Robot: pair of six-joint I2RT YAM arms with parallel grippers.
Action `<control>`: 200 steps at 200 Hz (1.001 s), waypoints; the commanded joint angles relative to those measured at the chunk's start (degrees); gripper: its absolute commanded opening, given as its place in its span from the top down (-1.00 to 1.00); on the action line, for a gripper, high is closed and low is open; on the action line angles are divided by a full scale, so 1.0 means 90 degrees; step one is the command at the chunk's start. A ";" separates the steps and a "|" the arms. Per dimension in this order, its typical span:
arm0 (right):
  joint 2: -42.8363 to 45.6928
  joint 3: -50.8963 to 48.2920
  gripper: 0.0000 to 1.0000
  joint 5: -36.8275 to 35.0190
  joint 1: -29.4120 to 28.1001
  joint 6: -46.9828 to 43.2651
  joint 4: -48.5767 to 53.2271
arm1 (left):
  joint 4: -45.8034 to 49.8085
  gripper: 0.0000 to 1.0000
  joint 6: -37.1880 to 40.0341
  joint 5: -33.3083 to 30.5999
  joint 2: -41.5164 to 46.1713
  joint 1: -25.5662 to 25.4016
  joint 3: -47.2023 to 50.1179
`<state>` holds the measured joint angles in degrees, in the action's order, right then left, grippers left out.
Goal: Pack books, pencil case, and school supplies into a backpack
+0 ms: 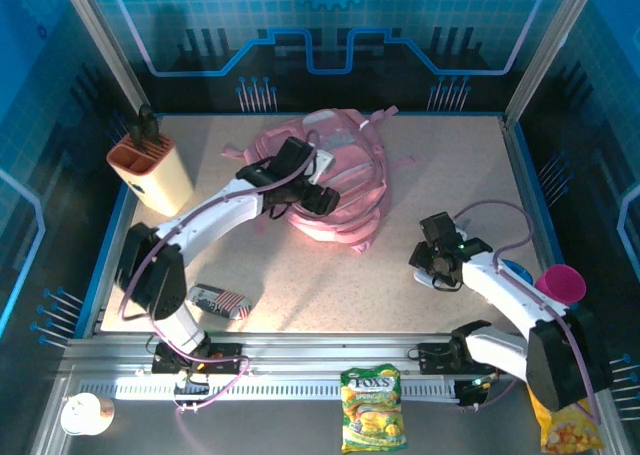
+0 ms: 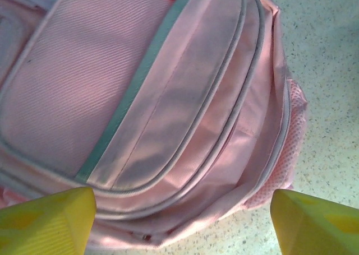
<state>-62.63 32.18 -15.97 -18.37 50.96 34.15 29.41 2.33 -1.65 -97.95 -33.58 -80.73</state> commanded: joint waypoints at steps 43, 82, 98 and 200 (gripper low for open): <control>0.0202 -0.0153 -0.43 0.0009 0.0020 -0.0106 -0.0411 | 0.1298 -0.26 0.1134 -0.1321 -0.1708 -0.0510 -0.1771; 0.0172 -0.0165 -0.43 0.0083 0.0054 -0.0149 -0.0552 | 0.1818 -0.11 0.1142 -0.1908 -0.2561 -0.0560 -0.2787; 0.0190 -0.0168 -0.43 0.0075 0.0059 -0.0158 -0.0566 | 0.1976 -0.05 0.1201 -0.1916 -0.2802 -0.0564 -0.3005; 0.0211 -0.0169 -0.43 0.0116 0.0064 -0.0144 -0.0699 | 0.2346 0.31 0.1148 -0.2536 -0.3417 -0.0614 -0.3822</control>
<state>-61.30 30.74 -14.50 -18.31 50.06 28.56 48.58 12.38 -19.53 -126.93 -39.00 -112.44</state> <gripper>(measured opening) 0.715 0.373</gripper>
